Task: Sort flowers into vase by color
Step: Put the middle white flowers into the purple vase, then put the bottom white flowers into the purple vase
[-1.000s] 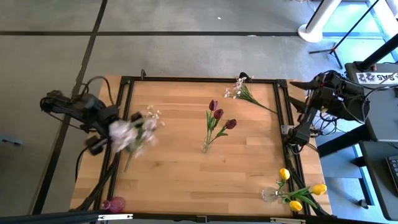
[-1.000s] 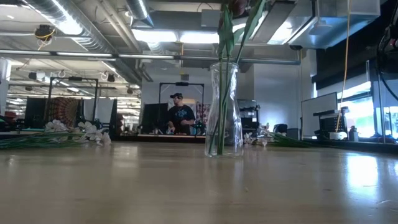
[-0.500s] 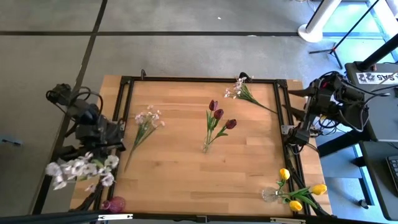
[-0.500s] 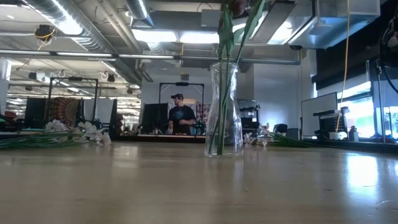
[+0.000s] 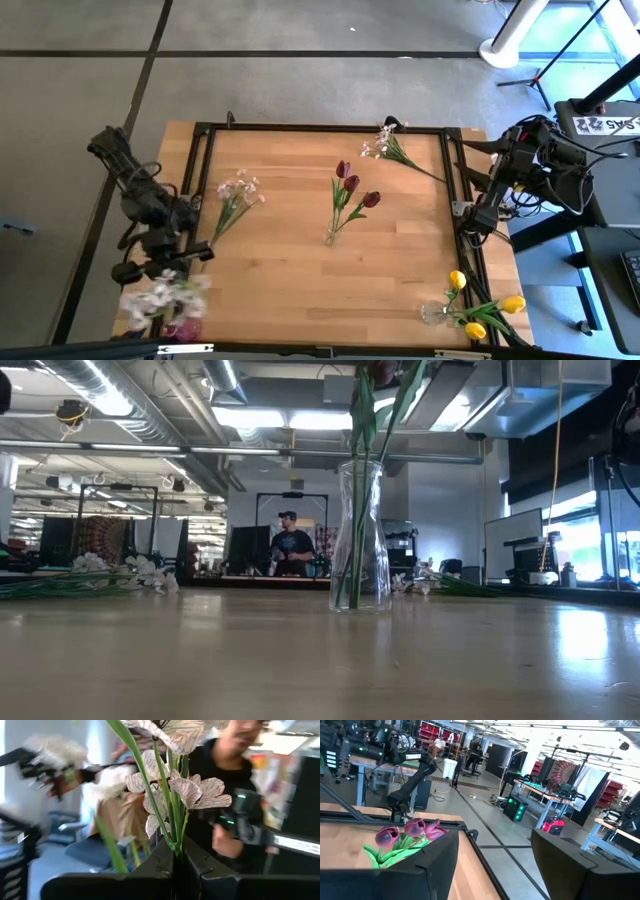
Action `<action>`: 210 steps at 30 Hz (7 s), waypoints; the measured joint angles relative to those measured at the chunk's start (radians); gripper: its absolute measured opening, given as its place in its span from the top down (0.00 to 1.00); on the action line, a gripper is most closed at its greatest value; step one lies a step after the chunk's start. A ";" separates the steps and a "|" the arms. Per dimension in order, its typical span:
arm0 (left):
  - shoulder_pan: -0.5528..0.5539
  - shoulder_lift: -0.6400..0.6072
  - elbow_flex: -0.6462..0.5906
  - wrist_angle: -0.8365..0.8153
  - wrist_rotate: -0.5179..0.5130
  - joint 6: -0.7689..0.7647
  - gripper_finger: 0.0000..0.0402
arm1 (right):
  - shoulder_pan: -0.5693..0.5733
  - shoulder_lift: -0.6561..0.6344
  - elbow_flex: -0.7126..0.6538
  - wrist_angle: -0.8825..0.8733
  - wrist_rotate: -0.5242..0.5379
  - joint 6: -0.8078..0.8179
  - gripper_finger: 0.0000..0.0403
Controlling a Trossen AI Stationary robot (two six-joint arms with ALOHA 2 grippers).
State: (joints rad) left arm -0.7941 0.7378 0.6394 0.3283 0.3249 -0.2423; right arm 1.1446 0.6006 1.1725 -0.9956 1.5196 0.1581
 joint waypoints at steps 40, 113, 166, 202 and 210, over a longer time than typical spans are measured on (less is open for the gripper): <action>-0.486 0.336 -0.028 0.325 -0.548 0.037 0.99 | 0.000 0.003 0.000 0.180 0.050 -0.049 0.38; -0.557 -0.060 -0.116 -0.341 -0.540 -0.828 0.63 | 0.000 0.233 0.000 0.235 0.051 -0.088 0.38; -0.256 -0.195 0.208 -1.579 -1.337 -1.215 0.64 | 0.000 0.235 0.000 0.208 0.051 -0.089 0.38; 0.581 0.299 0.207 -1.543 -1.197 -1.346 0.64 | 0.000 0.205 0.000 0.370 0.026 -0.030 0.38; 0.583 0.316 0.207 -1.589 -1.172 -1.421 0.64 | 0.000 0.192 0.000 0.366 0.007 -0.054 0.38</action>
State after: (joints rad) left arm -0.2111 1.0538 0.8459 -1.2604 -0.8467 -1.6631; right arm 1.1442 0.7929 1.1725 -0.6292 1.5267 0.1045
